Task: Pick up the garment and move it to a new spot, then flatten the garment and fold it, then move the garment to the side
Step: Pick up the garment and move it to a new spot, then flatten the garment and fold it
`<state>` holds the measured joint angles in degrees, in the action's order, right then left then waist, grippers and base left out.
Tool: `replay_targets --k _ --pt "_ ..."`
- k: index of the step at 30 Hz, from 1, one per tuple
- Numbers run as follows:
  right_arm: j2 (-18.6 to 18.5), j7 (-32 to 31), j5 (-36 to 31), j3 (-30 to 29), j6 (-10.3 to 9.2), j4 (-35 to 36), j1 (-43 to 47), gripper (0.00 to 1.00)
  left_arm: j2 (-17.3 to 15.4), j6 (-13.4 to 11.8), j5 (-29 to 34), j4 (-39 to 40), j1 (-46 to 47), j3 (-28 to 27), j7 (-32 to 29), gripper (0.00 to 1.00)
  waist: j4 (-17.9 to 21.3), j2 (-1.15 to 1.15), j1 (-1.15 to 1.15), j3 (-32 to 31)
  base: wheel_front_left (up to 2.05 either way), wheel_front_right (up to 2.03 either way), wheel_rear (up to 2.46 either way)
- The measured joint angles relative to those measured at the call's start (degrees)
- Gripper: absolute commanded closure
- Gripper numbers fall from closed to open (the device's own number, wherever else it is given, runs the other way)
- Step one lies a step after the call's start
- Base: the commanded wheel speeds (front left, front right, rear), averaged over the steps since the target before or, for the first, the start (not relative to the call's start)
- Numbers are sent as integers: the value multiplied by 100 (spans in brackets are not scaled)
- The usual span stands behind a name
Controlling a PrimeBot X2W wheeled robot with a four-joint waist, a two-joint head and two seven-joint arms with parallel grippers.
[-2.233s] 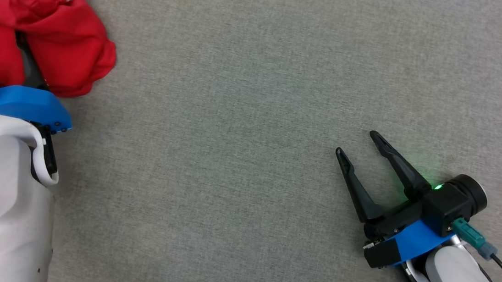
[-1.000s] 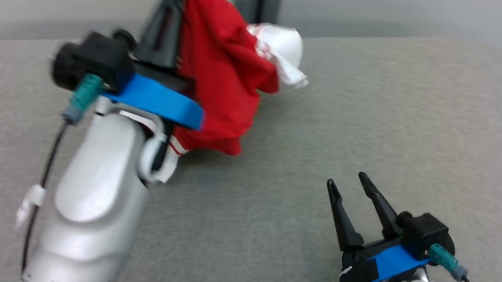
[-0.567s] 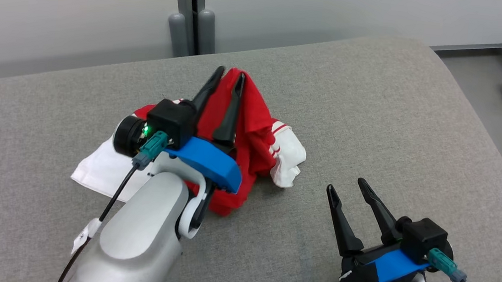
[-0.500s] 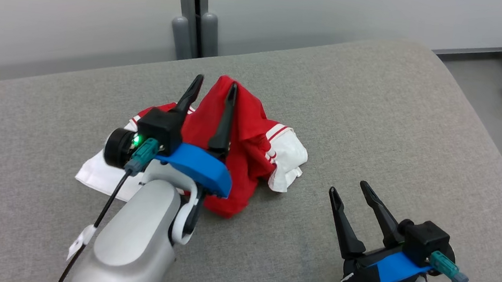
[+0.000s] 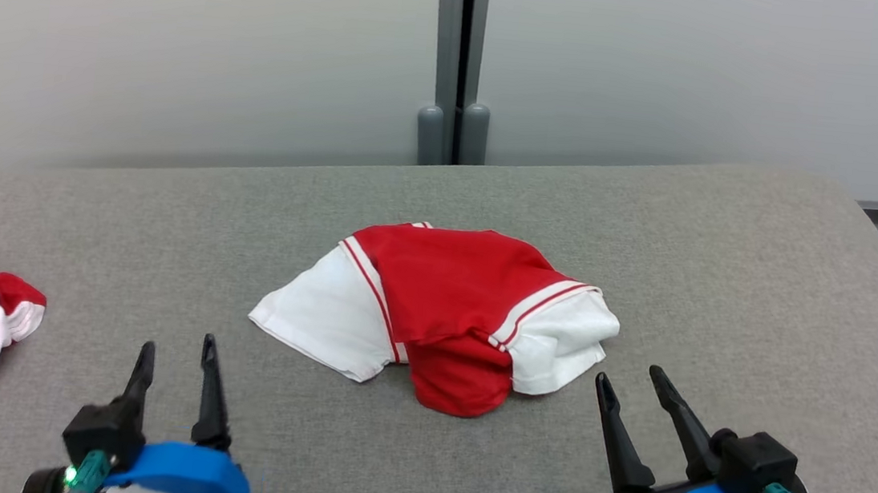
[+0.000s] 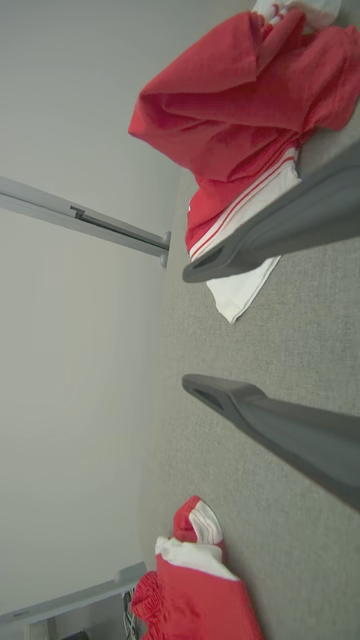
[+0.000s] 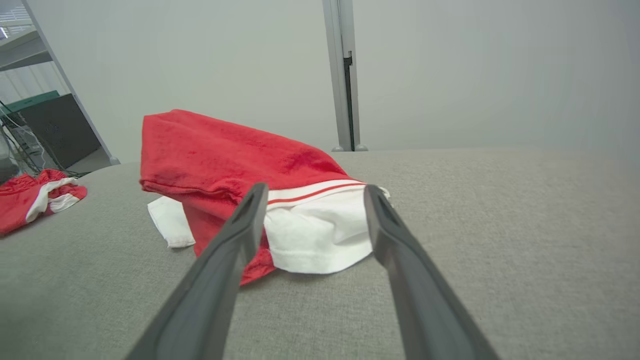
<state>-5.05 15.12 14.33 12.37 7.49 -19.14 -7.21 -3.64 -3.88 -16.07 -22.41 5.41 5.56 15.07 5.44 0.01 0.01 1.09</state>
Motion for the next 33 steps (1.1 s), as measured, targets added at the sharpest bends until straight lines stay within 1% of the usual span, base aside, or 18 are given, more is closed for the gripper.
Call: replay_targets --k 1,2,3,6,7,11,15,21,29,30,31,32,33 --pt "0 0 0 0 0 0 0 0 0 0 0 0 0 0 0 0 0 0 0 0 0 0 0" --pt "5 -1 -26 3 0 -32 63 0 24 26 77 157 -277 -238 0 0 -109 0 -1 -41 0 0 0" --pt "8 0 -29 1 0 -64 77 0 38 40 98 223 -391 -325 0 0 -163 0 -1 -56 0 0 0" --pt "9 0 -51 8 0 -121 92 0 46 88 113 282 -602 -382 0 0 -265 0 -1 -71 0 0 0" --pt "12 -1 -73 19 0 -185 114 0 62 125 79 286 -713 -379 0 0 -362 0 -1 -66 0 0 0" --pt "-2 0 -160 20 0 -394 119 0 68 134 -63 327 -732 -153 0 0 -524 -1 -1 14 0 0 0" --pt "-63 -1 -308 -101 0 -693 -92 0 71 90 -103 420 -570 79 0 0 -693 -1 -2 201 0 0 0" --pt "-82 -1 -564 -323 0 -1157 -431 0 73 80 -109 515 -367 281 0 0 -996 -2 -2 512 0 0 0" --pt "-151 -1 -884 -441 0 -1712 -811 0 70 1 -137 614 -221 474 0 0 -1325 -2 -3 897 0 0 0" --pt "-152 -1 -891 -454 0 -1722 -845 17 71 -13 -149 625 -195 482 0 0 -1352 -2 -3 935 0 0 0" --pt "-162 -1 -891 -469 0 -1726 -881 55 71 -19 -155 639 -177 497 0 0 -1374 -2 -3 968 0 0 0" --pt "-171 -1 -888 -480 0 -1722 -903 100 71 -21 -167 641 -176 506 0 0 -1391 -2 -3 993 0 0 0" --pt "-192 -1 -869 -486 0 -1706 -904 100 71 -36 -186 642 -177 520 0 0 -1403 -2 -3 1013 0 0 0"
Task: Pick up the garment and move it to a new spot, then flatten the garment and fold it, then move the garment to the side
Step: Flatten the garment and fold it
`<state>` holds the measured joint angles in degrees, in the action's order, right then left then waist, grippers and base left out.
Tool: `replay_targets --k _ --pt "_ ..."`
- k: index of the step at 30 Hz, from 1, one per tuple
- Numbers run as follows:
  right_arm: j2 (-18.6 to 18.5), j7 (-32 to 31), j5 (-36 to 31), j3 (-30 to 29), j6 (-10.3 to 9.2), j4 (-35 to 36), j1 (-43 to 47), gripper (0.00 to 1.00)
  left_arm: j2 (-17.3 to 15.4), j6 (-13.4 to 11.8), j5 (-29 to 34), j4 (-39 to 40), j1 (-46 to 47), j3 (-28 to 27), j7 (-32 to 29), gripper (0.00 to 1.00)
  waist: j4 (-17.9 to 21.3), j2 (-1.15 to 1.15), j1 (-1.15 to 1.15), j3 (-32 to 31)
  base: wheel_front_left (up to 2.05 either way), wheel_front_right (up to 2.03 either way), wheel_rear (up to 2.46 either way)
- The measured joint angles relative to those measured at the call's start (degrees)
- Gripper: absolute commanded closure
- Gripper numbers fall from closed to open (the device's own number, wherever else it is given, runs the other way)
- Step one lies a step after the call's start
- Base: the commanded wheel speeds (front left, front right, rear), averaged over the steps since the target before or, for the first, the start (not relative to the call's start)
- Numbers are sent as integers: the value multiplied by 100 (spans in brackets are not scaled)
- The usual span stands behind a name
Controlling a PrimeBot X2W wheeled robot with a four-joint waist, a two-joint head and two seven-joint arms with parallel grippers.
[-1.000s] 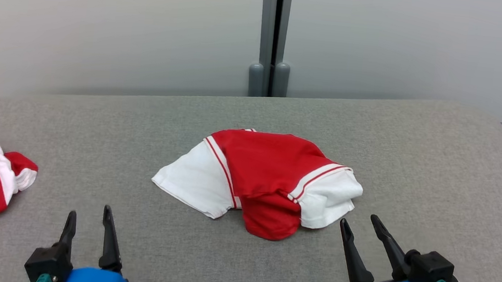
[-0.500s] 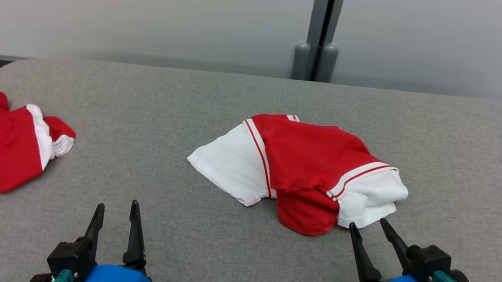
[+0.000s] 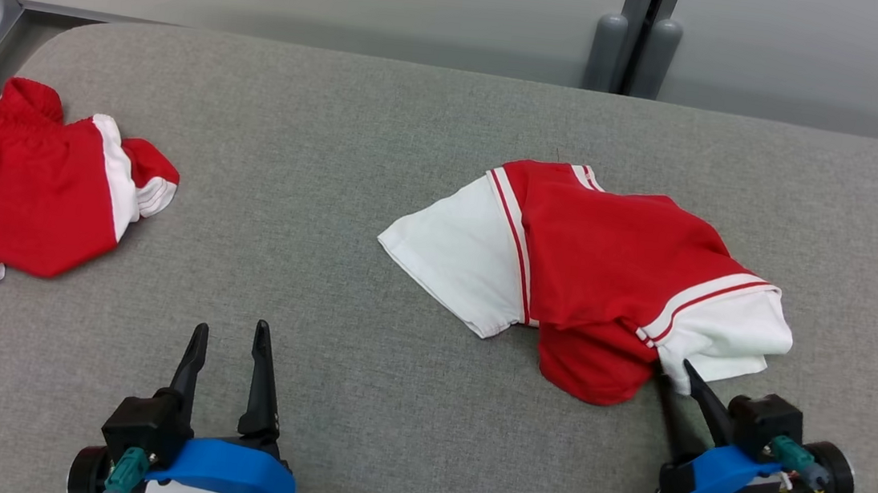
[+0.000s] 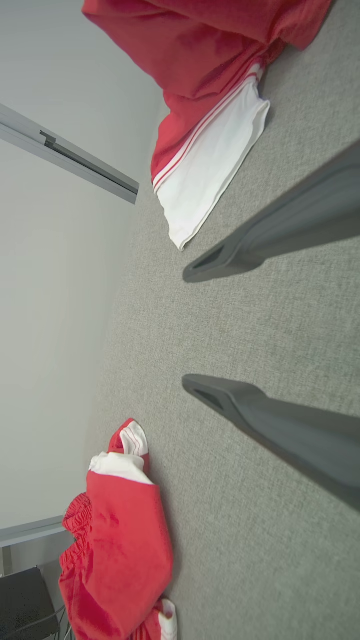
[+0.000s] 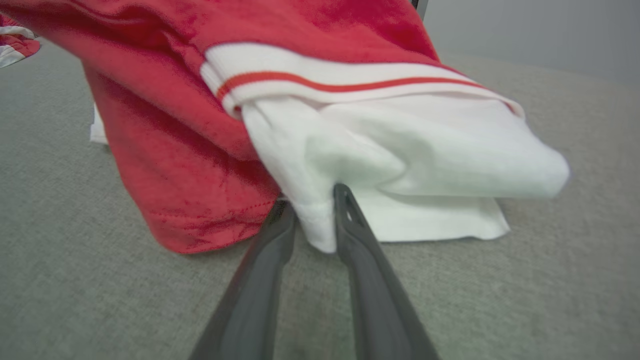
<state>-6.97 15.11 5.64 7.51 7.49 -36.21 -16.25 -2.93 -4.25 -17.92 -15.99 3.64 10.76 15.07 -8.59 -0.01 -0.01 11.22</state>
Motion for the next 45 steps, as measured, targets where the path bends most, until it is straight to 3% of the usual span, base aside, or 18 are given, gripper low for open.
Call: replay_targets --k 7,12,17,20,24,25,26,31,36,39,45 --pt "-410 1 163 -463 0 920 -59 100 0 -34 -175 110 35 177 0 0 16 0 1 90 0 0 0" --pt "-1002 0 187 -623 0 1268 -578 100 0 -85 -271 130 153 388 0 0 -11 0 1 163 0 0 0" --pt "-1610 0 -21 -609 0 875 -1390 100 0 -92 -375 121 293 639 0 0 -155 0 1 286 0 0 0" --pt "-2097 0 -254 -700 1 15 -2269 100 0 -138 -436 132 406 854 0 0 -415 0 1 458 0 0 0" --pt "-2350 -2 -461 -940 1 -743 -2842 100 1 -214 -488 141 462 1007 0 0 -641 0 1 602 0 0 0" --pt "-2390 -38 -531 -1069 0 -990 -3011 85 1 -230 -495 142 469 1028 0 0 -705 0 1 659 0 0 0" --pt "-2432 -119 -641 -1200 0 -1250 -3161 0 -1 -235 -523 138 472 1032 0 0 -764 0 1 716 0 0 0" --pt "-2482 -167 -1184 -1673 0 -2038 -3404 0 -2 -299 -575 144 472 1027 0 0 -914 -1 0 921 0 0 0" --pt "-2207 -31 -1226 -2018 0 -2238 -3171 0 0 -303 -605 116 477 1013 0 0 -716 0 1 846 0 0 0" --pt "-1789 -15 -931 -1889 0 -1597 -2677 0 4 -288 -602 97 478 988 0 0 -527 0 2 748 0 0 0" --pt "-1078 -9 -34 -1061 1 -32 -1230 0 0 -197 -524 -11 455 850 0 0 -145 1 2 465 0 0 0"
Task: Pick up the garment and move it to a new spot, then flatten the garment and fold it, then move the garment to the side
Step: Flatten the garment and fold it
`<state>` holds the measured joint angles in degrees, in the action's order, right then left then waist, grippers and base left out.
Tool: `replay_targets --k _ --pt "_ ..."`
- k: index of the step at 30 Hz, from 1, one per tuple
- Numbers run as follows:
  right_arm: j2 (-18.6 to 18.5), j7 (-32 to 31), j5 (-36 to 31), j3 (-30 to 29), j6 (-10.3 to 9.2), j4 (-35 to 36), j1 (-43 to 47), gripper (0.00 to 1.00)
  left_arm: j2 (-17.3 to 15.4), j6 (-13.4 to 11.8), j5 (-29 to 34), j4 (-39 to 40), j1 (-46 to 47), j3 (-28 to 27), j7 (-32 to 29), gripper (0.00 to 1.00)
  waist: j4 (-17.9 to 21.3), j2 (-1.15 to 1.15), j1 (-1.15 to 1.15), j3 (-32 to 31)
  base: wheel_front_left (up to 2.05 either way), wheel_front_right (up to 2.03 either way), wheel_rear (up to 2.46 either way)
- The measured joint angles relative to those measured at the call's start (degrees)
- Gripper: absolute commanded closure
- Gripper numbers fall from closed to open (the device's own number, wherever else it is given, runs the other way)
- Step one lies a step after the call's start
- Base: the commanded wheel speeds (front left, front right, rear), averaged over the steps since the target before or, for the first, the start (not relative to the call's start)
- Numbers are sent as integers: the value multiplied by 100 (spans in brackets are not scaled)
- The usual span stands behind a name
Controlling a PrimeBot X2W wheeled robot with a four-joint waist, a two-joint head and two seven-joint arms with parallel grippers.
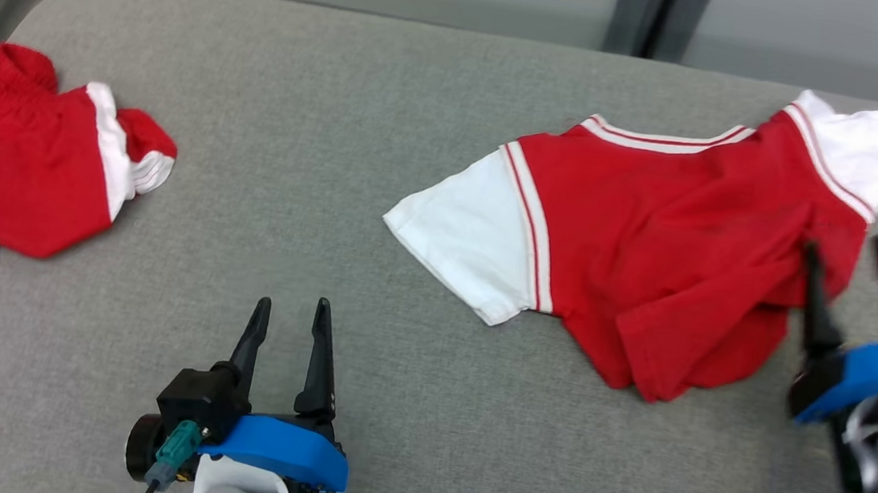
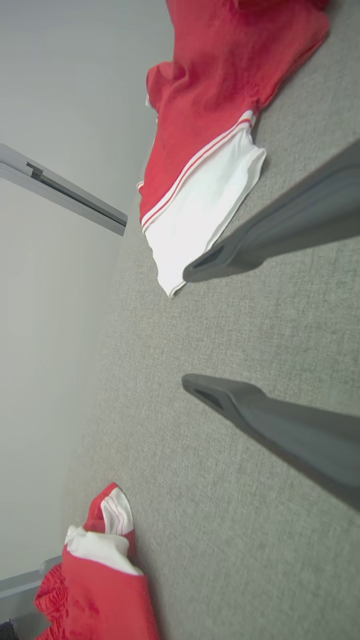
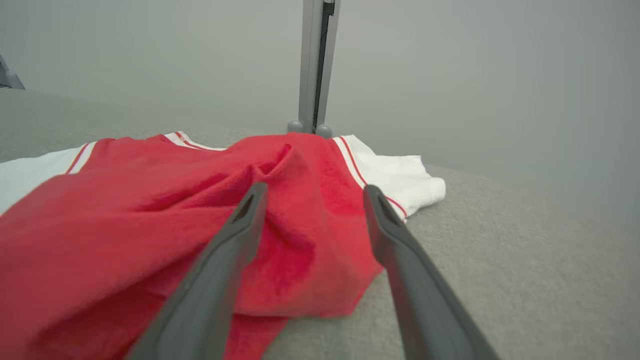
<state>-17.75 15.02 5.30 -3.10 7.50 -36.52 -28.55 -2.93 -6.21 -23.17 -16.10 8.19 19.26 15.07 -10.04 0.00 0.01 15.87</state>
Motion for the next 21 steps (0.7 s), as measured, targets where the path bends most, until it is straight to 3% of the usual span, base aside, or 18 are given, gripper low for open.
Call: replay_targets --k 6,10,16,20,21 --pt "352 1 787 1169 -1 1005 1105 0 3 71 8 -86 -53 -33 0 0 253 1 0 -255 0 0 0" --pt "430 0 1037 1824 0 1209 1478 0 5 119 23 -108 -64 -29 0 0 251 1 0 -319 0 0 0" --pt "521 0 1124 2196 -1 1250 1530 0 3 120 47 -112 -121 -49 0 0 110 1 0 -323 0 0 0" --pt "615 0 876 2179 0 921 1475 0 2 127 63 -144 -145 -81 0 0 22 0 -1 -334 0 0 0" --pt "615 0 876 2179 0 921 1475 12 2 127 63 -144 -145 -81 0 0 22 0 -1 -334 0 0 0"
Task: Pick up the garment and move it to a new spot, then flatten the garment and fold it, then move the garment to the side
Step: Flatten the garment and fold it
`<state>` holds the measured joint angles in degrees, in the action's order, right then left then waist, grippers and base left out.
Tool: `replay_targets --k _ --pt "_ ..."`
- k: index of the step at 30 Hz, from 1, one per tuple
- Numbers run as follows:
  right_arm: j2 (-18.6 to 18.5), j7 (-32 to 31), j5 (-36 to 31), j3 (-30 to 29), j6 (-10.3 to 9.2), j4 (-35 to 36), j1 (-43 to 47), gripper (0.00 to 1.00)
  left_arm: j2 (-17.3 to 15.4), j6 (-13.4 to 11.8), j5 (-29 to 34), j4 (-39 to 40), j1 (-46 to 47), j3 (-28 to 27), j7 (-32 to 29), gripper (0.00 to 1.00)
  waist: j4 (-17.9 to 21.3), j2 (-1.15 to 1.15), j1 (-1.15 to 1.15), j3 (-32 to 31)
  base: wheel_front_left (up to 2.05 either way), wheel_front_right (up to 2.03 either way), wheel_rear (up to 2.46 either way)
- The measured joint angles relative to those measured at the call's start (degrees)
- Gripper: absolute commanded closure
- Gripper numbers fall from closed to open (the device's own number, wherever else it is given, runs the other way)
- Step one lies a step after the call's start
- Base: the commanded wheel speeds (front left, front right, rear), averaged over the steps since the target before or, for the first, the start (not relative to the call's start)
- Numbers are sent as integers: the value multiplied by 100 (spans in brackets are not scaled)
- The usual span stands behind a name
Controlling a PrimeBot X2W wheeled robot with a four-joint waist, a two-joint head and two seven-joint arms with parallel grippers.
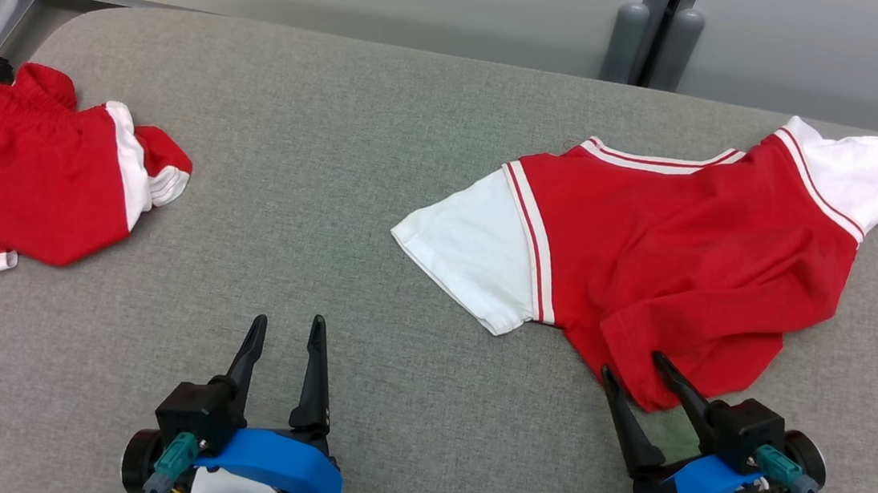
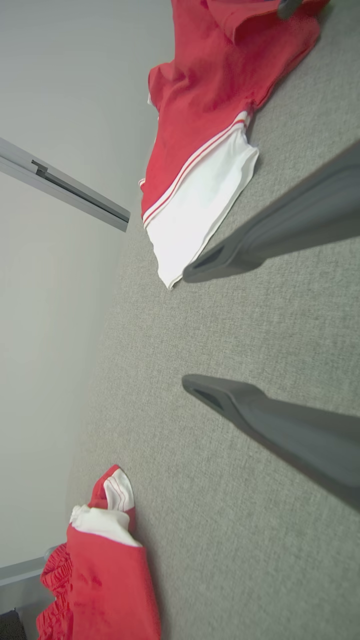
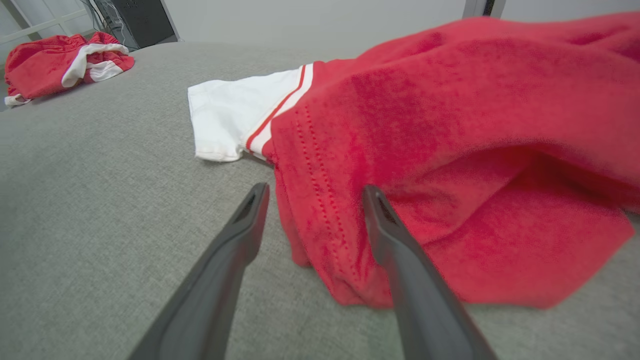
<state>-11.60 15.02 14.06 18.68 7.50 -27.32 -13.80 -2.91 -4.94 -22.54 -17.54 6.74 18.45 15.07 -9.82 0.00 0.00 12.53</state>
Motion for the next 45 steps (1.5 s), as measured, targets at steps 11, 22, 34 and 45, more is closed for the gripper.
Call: replay_targets --k 11,22,34,45 --pt "120 -1 137 -624 -1 366 -9 100 0 46 62 -47 -84 -96 0 0 101 0 0 -86 0 0 0" --pt "0 0 778 -2043 -1 1404 -20 100 1 134 85 -140 -193 -131 0 0 489 0 0 -389 0 0 0" --pt "-648 0 470 -3401 -2 -186 -665 0 2 147 92 -253 -165 -146 0 0 946 -1 -1 -278 0 0 0" --pt "-310 1 -32 -3771 -1 -847 -618 0 1 136 101 -282 -1 -120 0 0 1080 -2 -1 -67 0 0 0"
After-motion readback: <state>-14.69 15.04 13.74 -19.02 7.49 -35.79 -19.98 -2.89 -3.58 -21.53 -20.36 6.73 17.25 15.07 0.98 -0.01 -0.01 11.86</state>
